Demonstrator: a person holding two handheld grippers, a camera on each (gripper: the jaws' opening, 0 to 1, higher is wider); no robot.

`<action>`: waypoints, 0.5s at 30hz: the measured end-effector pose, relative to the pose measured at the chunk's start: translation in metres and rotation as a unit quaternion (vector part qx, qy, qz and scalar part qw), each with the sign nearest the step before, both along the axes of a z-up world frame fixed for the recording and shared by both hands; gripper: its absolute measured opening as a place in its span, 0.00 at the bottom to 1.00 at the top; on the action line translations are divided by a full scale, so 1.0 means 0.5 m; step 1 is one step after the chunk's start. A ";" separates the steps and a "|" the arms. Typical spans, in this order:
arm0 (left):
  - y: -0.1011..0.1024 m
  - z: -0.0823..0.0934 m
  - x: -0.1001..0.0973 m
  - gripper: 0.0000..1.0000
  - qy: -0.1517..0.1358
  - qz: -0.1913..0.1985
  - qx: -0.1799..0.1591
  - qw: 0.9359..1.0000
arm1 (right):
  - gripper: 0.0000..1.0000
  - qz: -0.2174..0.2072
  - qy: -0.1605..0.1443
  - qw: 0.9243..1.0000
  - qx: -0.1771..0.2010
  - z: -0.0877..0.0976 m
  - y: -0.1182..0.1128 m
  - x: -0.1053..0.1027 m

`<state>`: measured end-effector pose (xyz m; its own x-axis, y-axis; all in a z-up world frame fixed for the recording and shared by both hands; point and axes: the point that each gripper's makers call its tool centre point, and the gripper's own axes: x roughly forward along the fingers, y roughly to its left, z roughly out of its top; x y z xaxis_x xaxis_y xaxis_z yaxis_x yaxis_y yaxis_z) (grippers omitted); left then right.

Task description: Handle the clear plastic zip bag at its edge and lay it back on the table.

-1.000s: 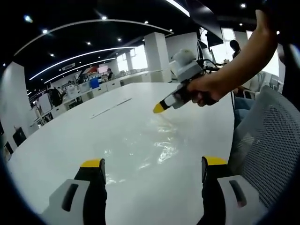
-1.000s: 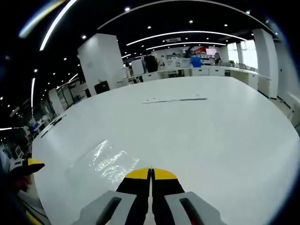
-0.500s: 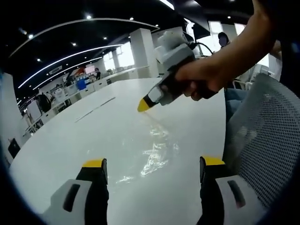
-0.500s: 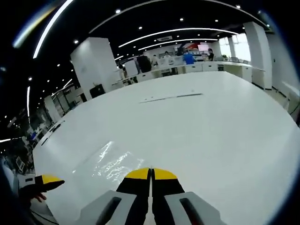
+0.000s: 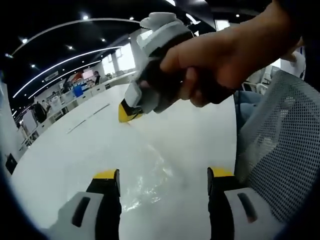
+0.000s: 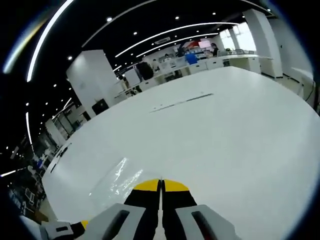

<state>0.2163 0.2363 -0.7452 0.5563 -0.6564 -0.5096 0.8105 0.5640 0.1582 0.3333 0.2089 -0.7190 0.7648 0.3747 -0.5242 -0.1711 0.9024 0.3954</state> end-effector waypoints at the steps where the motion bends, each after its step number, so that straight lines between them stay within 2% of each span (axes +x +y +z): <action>1: 0.000 -0.001 0.002 0.67 -0.001 0.001 0.002 1.000 | 0.00 -0.004 0.001 1.000 0.005 0.002 0.000 0.000; 7: -0.003 -0.006 0.012 0.57 -0.003 0.010 0.009 1.000 | 0.00 -0.012 0.001 1.000 0.016 0.021 0.003 -0.004; 15: -0.016 -0.010 0.025 0.40 -0.010 0.012 0.030 0.999 | 0.00 -0.017 0.003 1.000 0.025 0.021 0.002 -0.005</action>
<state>0.2291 0.2283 -0.7500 0.5822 -0.6119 -0.5354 0.7932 0.5722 0.2084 0.3307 0.2098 -0.7085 0.7740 0.3744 -0.5106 -0.1377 0.8867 0.4414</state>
